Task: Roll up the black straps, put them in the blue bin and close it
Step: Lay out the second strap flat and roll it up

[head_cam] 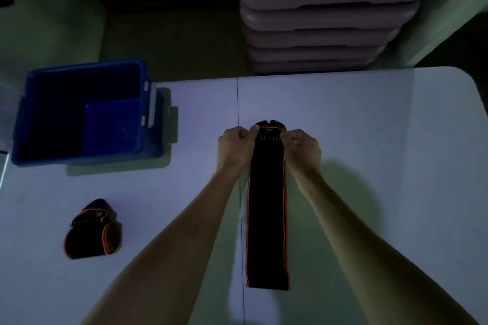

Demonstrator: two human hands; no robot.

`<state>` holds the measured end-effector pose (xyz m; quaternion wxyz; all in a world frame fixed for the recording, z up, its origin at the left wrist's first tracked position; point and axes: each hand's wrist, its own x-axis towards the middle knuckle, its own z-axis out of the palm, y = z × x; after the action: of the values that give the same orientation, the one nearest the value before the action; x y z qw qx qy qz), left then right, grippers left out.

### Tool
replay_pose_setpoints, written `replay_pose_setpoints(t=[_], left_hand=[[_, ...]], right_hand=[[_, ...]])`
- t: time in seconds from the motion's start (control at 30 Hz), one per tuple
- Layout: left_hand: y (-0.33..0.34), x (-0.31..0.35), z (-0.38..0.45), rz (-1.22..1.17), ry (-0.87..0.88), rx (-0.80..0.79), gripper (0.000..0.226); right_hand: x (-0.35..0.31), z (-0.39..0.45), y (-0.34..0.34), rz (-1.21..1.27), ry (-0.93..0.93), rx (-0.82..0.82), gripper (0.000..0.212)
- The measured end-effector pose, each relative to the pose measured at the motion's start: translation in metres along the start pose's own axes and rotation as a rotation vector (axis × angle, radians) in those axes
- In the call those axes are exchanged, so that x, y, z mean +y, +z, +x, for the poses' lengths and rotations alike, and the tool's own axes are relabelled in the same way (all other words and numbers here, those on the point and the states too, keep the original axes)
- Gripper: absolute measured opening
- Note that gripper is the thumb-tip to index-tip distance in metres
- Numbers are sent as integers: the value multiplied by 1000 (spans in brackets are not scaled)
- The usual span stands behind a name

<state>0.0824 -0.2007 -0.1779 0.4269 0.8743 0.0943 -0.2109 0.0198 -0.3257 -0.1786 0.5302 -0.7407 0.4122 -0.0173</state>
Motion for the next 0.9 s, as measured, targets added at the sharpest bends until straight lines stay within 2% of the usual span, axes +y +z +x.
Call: replay_pose_setpoints(t=[0.17,0.3,0.43,0.57,0.67,0.77,0.9], left_hand=[[2,1,5,-46,110,45,19],[3,0,11,-42,125,57,12],[5,3,16,-51,146,63,13],[9,6,21,5,205,29,25],[10,9,23,62,209,-5,17],[12,13,25,109,199,15,5],[14,15,24,189,175,85,12]], right_hand=[[5,6,7,107,-19,5,13],[4,17,12,49,-52,82,18],[14,30,14,-4,-187,168,20],[15,33,10,26,-210,83,5],[14,37,13,-66,-307,39,10],[11,44,15,-121,-378,62,11],[10,50,16,-149,-369,71,15]])
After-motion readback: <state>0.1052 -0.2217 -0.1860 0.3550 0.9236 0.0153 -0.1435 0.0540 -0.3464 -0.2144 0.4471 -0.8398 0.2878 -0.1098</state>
